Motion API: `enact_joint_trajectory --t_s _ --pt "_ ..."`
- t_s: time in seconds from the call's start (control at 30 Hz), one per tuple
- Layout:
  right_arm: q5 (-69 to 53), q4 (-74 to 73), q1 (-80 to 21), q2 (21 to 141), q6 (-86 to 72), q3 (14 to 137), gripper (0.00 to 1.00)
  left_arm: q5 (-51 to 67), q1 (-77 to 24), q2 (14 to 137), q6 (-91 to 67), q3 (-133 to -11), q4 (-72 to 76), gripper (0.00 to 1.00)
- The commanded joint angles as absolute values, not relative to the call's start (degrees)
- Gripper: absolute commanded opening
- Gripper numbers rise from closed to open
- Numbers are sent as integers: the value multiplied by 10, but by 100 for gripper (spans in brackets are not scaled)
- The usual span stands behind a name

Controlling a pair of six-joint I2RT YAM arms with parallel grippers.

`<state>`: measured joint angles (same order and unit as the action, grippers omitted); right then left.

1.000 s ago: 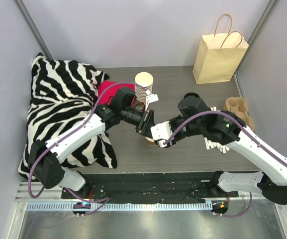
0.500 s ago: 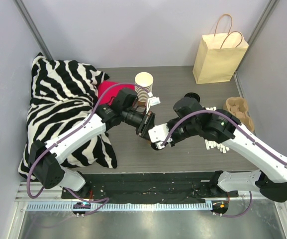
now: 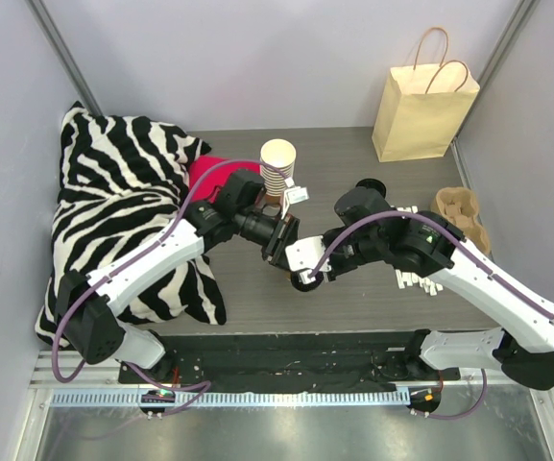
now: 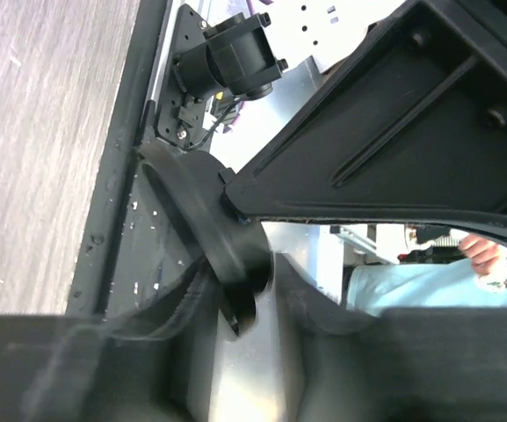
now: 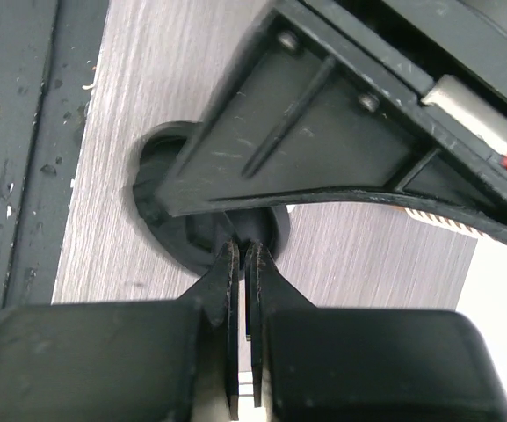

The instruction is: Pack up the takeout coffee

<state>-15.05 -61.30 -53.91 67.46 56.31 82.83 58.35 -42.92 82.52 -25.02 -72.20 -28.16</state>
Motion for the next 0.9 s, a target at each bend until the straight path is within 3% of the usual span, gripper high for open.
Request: enact_joint_trajectory --t_s 0.0,0.17,0.2,0.3,0.4,0.6,0.77,0.87 --pt "-128 -566 -541 657 518 839 1 588 -409 808 -242 -731 -284 51" --pt "-108 -562 -541 654 456 828 1 567 -377 771 -230 -725 -302 74" --pt "-105 -560 -541 655 443 826 1 557 -370 765 -226 -726 -309 85" --pt "-105 -559 -528 663 391 824 1 529 -342 737 -196 -728 -346 95" --pt "-126 -550 -492 673 327 815 1 513 -275 701 -185 -715 -367 100" --pt "-176 -549 -392 749 200 821 1 431 -143 613 -182 -691 -352 100" --pt "-140 -532 -381 797 72 824 1 266 -139 568 -188 -683 -365 100" --pt "-140 -509 -371 809 17 814 1 252 -138 554 -195 -661 -362 100"
